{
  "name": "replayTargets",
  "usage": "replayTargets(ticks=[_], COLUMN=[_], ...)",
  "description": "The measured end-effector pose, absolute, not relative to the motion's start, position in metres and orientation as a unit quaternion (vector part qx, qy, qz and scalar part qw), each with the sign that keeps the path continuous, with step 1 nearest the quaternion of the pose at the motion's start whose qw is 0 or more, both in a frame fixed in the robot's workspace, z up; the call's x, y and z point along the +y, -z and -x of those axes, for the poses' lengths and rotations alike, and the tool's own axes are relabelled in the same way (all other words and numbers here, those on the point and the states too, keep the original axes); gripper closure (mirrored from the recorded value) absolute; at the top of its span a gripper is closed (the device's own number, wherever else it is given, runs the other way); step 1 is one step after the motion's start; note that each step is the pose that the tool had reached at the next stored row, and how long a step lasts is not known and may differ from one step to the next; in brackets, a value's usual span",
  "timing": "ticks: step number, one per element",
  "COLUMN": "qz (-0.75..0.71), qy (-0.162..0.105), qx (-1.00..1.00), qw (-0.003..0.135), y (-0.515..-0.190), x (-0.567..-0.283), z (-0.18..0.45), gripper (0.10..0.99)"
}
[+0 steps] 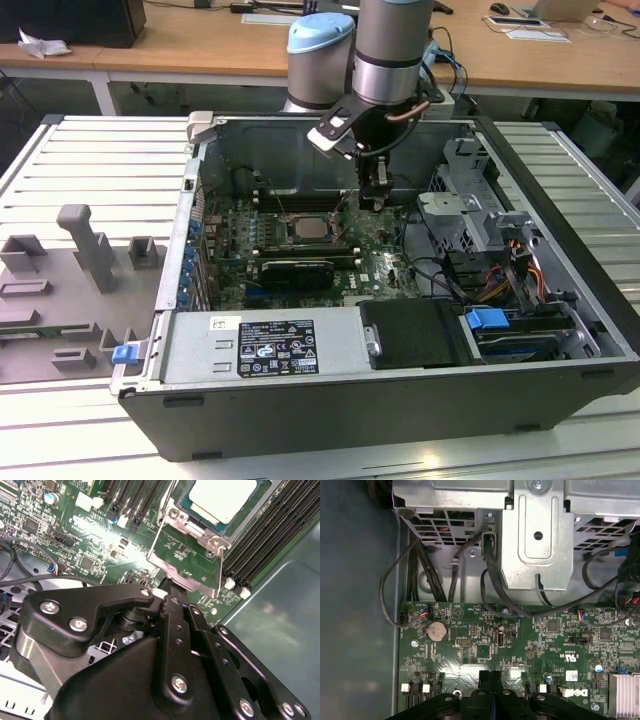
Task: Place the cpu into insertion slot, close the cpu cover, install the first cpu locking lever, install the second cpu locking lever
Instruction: 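Close the cpu cover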
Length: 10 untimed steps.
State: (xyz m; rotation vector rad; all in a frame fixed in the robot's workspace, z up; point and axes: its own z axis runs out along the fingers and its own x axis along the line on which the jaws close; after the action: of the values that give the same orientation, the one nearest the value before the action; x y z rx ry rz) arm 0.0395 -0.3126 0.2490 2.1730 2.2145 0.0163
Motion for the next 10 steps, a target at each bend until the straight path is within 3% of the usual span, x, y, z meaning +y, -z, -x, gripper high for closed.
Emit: replayTargets(ticks=[10], qz=[-0.7], qy=[-0.005], qx=[0.714], qw=[0.02], y=[-0.249], x=[-0.313], z=[-0.021], gripper=[0.98])
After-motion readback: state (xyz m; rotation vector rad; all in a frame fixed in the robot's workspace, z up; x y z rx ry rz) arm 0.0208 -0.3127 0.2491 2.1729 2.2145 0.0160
